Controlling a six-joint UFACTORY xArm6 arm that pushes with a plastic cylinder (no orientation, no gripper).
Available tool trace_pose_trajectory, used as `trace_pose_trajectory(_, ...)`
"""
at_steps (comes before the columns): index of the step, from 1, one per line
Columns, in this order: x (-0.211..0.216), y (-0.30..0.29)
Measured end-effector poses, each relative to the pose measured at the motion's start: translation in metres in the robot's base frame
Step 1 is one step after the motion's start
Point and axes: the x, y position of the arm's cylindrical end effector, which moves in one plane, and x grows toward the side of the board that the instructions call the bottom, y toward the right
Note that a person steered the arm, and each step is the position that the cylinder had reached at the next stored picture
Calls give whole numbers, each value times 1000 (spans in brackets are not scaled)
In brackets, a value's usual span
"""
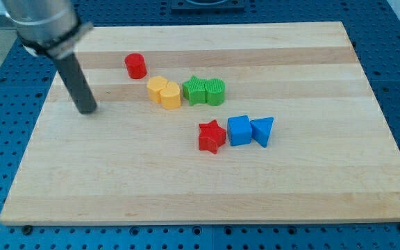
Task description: Nudge red circle a bit left
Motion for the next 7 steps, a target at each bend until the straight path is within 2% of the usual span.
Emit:
trace_pose_trajectory(1,-56,-32)
trace_pose_trajectory(2,-111,-21)
trace_pose_trajectory(3,-148,38)
trace_pose_trajectory(5,-149,178)
trace_pose_trajectory(6,-122,213)
trace_pose_trajectory(7,-103,222)
